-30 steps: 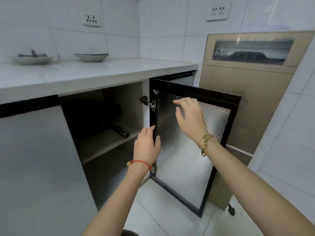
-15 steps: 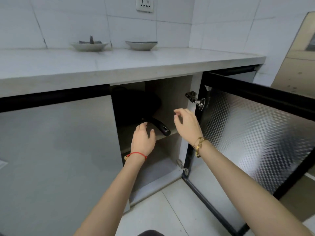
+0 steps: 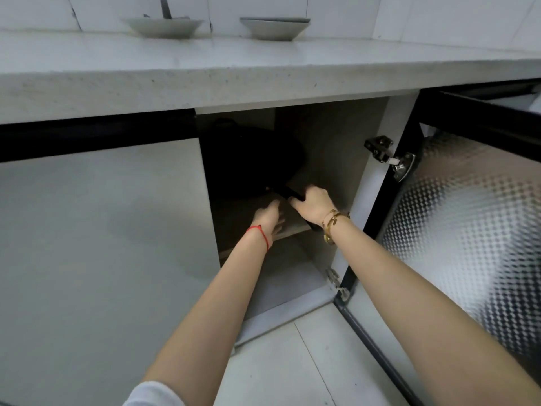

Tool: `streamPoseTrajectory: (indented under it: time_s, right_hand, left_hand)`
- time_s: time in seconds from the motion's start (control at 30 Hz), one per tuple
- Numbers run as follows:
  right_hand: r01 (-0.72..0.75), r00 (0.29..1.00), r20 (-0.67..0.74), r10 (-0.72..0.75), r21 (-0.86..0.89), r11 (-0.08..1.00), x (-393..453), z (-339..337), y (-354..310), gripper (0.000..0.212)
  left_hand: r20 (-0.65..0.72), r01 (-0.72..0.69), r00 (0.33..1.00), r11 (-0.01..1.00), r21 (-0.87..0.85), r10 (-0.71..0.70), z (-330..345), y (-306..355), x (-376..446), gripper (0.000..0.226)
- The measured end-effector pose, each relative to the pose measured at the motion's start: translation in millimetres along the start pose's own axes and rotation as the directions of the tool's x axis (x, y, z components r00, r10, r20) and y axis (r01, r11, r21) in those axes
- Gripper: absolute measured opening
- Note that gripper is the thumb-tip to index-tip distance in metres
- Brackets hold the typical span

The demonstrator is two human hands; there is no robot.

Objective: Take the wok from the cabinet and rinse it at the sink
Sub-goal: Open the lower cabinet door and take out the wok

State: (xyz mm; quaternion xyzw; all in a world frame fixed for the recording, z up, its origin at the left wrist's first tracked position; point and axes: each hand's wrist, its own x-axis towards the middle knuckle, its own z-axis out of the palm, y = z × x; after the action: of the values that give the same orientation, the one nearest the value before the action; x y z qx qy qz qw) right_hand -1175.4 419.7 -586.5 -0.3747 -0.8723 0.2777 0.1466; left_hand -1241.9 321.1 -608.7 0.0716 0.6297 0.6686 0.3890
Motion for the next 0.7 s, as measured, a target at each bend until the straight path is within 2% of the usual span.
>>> streamPoseTrajectory:
  time_s: [0.2, 0.27, 0.43, 0.57, 0.7]
  right_hand:
    - [-0.154, 0.969, 0.222, 0.107, 0.203, 0.967, 23.4, 13.6, 4.0, 0.029]
    - [-0.22, 0.948, 0.288, 0.138, 0.275, 0.936, 26.9, 15.2, 3.1, 0.027]
    - [-0.406, 0.879, 0.419, 0.229, 0.404, 0.82, 30.5, 12.8, -1.5, 0.025]
    - [-0.362, 0.914, 0.328, 0.239, 0.395, 0.844, 25.6, 16.2, -4.3, 0.028]
    - [-0.308, 0.943, 0.247, 0.224, 0.389, 0.868, 10.4, 20.1, -3.7, 0.023]
  left_hand:
    - [0.063, 0.081, 0.996, 0.974, -0.212, -0.069, 13.8, 2.9, 25.6, 0.028]
    - [0.055, 0.089, 0.995, 0.971, -0.22, -0.079, 17.4, 6.2, 29.5, 0.02]
    - [0.027, 0.104, 0.995, 0.972, -0.211, -0.101, 24.4, 12.0, 35.3, 0.016]
    - [0.022, 0.045, 0.999, 0.975, -0.217, -0.041, 25.1, 8.7, 38.4, 0.032]
    - [0.025, 0.024, 1.0, 0.977, -0.21, -0.019, 22.4, 1.6, 34.6, 0.019]
